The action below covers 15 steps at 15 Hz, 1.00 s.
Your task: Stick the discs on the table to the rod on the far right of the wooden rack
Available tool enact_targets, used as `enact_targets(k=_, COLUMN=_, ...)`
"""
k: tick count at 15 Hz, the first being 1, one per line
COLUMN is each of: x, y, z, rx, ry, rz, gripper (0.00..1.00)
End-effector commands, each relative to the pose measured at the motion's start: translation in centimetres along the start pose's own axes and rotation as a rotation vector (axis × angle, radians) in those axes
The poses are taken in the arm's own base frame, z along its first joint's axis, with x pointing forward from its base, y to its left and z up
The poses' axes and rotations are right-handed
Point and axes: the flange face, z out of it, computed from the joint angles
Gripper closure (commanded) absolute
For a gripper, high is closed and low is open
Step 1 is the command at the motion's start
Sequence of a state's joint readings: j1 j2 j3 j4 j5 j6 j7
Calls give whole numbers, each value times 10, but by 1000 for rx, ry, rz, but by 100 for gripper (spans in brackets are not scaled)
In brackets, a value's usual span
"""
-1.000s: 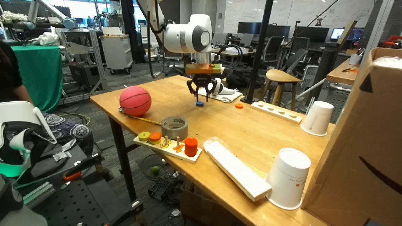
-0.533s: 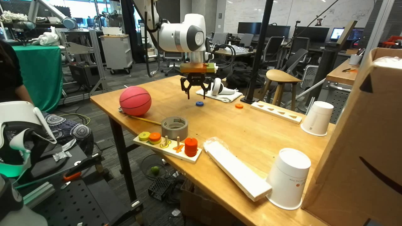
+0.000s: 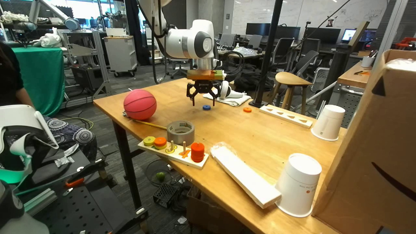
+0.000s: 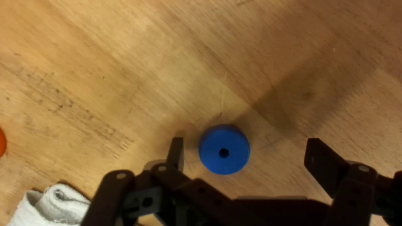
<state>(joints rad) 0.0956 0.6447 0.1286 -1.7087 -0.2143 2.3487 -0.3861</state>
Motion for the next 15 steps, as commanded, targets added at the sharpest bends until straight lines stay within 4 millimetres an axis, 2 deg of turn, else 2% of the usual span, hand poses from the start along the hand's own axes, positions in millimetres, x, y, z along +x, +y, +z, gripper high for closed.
enact_targets(k=1, x=2, y=6, z=3, rx=2, ry=21, rz=12, gripper=28)
enact_targets(k=4, x=1, y=7, z=7, rx=6, ry=27, rz=17, gripper=53)
enact_targets(k=8, x=5, y=3, z=3, rx=8, ry=35, rz=8, gripper=78)
enact_targets(k=11, x=7, y=3, z=1, rx=0, ry=36, rz=1, gripper=75)
enact_targets(k=15, x=2, y=15, z=-19, rx=-47, ry=11, rz=-9, gripper=75)
